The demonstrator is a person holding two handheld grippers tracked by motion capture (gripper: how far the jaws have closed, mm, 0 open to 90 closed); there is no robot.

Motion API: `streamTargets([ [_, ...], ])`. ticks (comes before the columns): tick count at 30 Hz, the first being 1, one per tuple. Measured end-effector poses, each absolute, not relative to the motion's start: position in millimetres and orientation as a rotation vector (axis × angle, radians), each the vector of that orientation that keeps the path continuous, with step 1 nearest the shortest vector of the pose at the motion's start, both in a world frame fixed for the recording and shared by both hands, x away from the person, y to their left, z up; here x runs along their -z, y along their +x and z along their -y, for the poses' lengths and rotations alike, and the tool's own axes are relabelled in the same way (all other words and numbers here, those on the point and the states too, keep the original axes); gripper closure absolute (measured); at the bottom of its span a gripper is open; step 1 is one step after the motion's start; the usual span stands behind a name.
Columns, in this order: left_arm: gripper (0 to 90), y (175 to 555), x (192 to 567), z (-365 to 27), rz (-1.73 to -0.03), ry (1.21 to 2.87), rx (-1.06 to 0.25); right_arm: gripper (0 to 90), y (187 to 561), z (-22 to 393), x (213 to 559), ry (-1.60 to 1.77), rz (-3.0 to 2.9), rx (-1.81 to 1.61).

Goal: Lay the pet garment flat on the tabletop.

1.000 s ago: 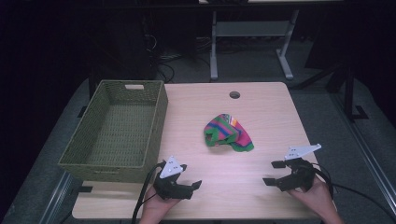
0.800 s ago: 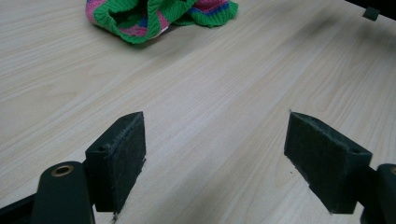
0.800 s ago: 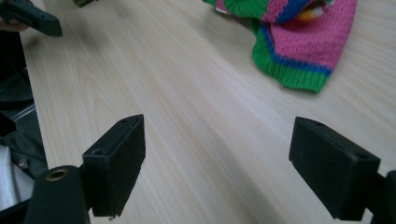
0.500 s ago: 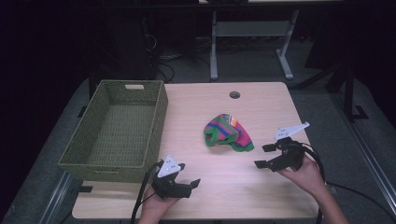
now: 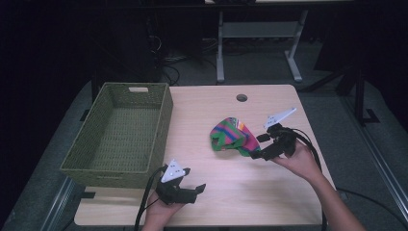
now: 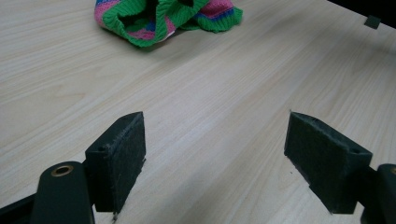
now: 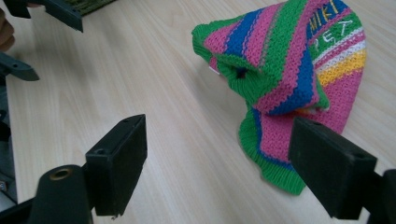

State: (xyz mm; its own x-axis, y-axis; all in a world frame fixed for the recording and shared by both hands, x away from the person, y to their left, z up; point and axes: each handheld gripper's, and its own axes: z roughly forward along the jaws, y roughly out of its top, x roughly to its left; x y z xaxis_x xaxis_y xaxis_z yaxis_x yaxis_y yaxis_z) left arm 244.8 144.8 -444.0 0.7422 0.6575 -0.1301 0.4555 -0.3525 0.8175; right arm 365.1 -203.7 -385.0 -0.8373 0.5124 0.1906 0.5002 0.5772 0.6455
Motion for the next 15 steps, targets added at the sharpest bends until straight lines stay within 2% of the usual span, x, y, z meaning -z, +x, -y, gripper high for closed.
streamTargets([
  [15,20.3,245,444,-145,-0.84,2.008,-0.273,21.6,402,171,387,0.864,-2.791,-0.971],
])
